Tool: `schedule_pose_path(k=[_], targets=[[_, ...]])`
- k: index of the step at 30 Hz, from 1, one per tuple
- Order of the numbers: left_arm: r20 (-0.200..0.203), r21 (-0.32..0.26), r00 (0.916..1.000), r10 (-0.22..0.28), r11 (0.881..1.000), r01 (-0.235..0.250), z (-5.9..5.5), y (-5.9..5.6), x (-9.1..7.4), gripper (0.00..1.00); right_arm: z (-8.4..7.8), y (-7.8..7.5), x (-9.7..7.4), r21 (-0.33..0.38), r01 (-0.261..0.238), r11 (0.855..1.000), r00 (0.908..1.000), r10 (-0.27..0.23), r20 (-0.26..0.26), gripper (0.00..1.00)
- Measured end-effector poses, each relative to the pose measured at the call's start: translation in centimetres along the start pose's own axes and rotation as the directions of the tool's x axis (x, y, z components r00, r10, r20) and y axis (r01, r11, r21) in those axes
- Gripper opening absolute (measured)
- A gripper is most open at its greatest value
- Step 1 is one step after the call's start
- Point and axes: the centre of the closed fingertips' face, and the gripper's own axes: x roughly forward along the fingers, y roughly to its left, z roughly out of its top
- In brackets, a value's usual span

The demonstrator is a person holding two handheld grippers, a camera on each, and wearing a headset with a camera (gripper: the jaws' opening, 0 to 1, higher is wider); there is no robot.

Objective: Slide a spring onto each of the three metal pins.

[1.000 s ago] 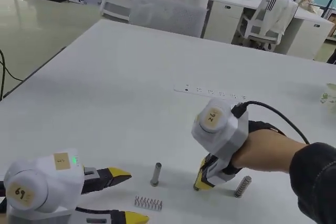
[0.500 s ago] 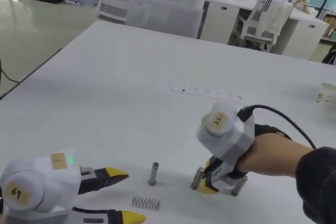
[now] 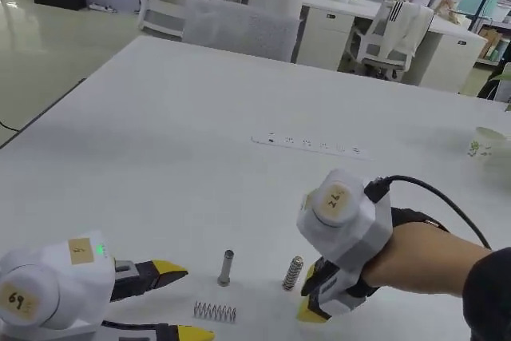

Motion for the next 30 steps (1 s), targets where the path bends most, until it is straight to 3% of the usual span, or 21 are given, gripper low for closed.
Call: schedule_pose_path(k=[7,15,23,30], targets=[[-0.001,0.005,1.0,-0.002,1.0,0.002,0.0,-0.2,0.0,0.44,2.6,1.6,0.2,-0.03,-0.026,0.999,0.9975,0.028,0.065,0.15],[-0.002,0.006,1.0,0.001,1.0,-0.001,0.0,-0.2,-0.1,0.43,5.0,2.4,1.3,-0.088,-0.036,0.995,0.9947,0.044,0.093,0.15],[0.0,0.004,1.0,0.005,1.0,-0.005,0.0,-0.1,-0.2,0.43,6.9,2.7,2.7,-0.136,-0.05,0.989,0.994,0.062,0.089,0.14],[-0.001,0.003,1.0,0.005,1.0,-0.005,0.1,-0.1,-0.1,0.42,6.9,2.7,3.7,-0.162,-0.06,0.985,0.9956,0.07,0.062,0.12]])
